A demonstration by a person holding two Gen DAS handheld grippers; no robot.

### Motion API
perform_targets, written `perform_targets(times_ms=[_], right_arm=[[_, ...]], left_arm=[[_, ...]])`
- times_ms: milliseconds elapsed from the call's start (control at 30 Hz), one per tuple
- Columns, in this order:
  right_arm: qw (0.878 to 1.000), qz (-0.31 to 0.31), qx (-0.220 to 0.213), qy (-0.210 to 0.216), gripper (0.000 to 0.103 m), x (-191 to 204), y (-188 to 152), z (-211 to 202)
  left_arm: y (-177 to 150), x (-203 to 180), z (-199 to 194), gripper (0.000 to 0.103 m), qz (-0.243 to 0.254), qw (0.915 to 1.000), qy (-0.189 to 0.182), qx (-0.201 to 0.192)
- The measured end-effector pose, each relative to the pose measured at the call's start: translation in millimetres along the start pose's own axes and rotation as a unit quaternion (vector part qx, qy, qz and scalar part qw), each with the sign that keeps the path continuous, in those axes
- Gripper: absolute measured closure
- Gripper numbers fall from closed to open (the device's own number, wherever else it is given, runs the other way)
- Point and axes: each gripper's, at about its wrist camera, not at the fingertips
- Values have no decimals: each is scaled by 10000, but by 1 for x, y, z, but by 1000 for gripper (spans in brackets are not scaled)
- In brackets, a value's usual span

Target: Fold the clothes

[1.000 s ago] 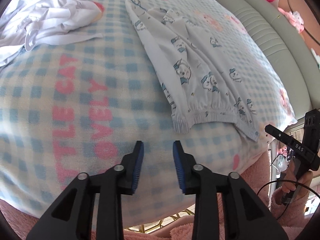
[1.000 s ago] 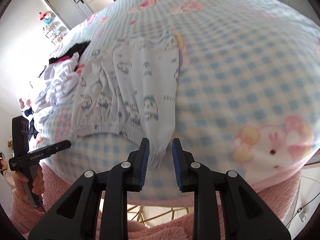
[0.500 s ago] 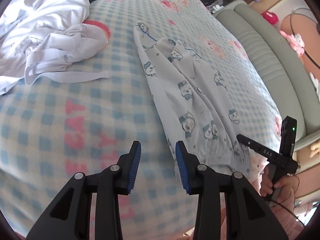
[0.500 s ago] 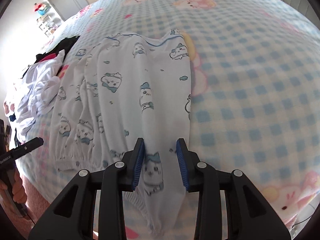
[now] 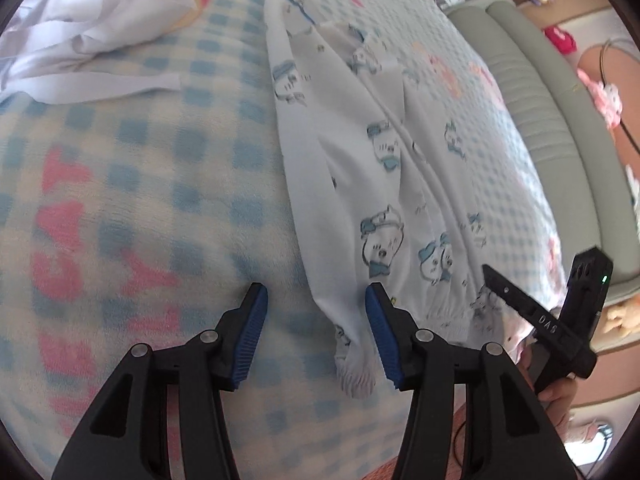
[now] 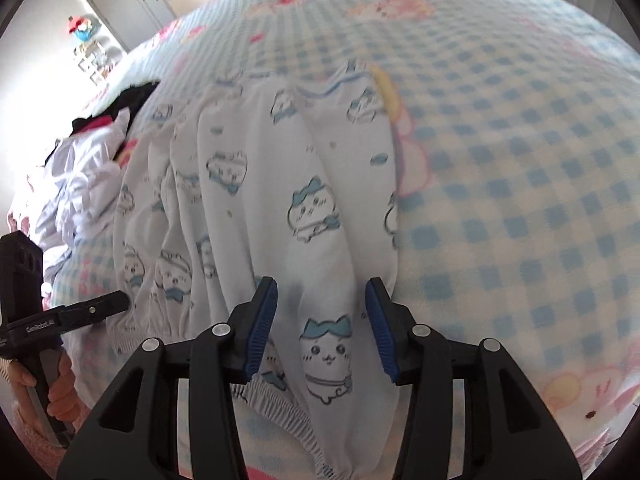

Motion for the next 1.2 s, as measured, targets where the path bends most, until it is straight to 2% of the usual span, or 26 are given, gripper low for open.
perform_targets(times_ms=[67, 133, 200, 233, 267, 300, 333, 400, 633, 833, 867, 933, 967, 1000, 1033, 1067, 1100, 1200], right_arm=[[9999, -60, 139, 8, 47, 1, 0, 7], [9989, -210, 401, 107, 45, 7, -2, 21], [9987, -371, 342, 45, 45, 13, -5, 23], [9988, -389, 294, 57, 54, 14, -6, 22], [9990, -341, 263, 133, 61, 14, -6, 21], [9992, -280, 233, 185, 76, 12, -6, 19], [9994, -203, 205, 205, 84, 10, -6, 17], [9997, -118, 118, 159, 92, 6, -8, 13], [9991, -103, -320, -250, 97, -5, -12, -17], [9993, -107, -297, -200, 97, -22, -14, -28], [9997, -84, -235, -66, 96, -23, -12, -27], [9997, 8, -130, 188, 75, -24, -8, -24], [9995, 9, -128, 286, 69, -21, -4, -22], [9993, -16, -162, 335, 59, -16, 1, -20], [9991, -40, -196, 384, 45, -12, 5, -18], [9990, -56, -203, 404, 40, -8, 11, -14], [9991, -59, -176, 386, 37, -5, 16, -9], [9993, -62, 67, 350, 37, 3, 32, 16]], left_arm=[[0, 0, -8, 50, -6, 9996, -1, -273], [5, 3, -2, 50, -165, 9994, -177, -250], [3, 3, 8, 52, -226, 9994, -200, -172], [1, -1, 11, 55, -143, 9996, -131, -185], [-1, -6, 14, 71, -35, 9998, -60, -207], [-2, -9, 15, 84, 37, 9998, -35, -210], [-2, -12, 15, 85, 93, 9997, -31, -205], [-1, -17, 14, 91, 205, 9996, -24, -194], [1, -24, -5, 95, 389, 9987, -65, -308], [-3, -14, -26, 95, 375, 9984, 41, -411], [-3, -11, -26, 91, 292, 9986, -27, -435], [1, -5, -24, 64, 106, 9985, -136, -522], [4, -5, -21, 40, 53, 9981, -193, -583], [7, -5, -19, 33, 36, 9974, -293, -652], [11, -6, -16, 33, 33, 9969, -368, -690], [15, -7, -10, 32, 37, 9973, -364, -643], [20, -8, -2, 32, 46, 9978, -332, -565], [32, -11, 22, 32, 98, 9992, -226, -314]])
Point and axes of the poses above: each gripper's, at about its wrist camera, not at the fingertips, and z roughly the way its jaws point, x to its left, y to its top, and after that the axes turned 13 degrees about -y, right-handed
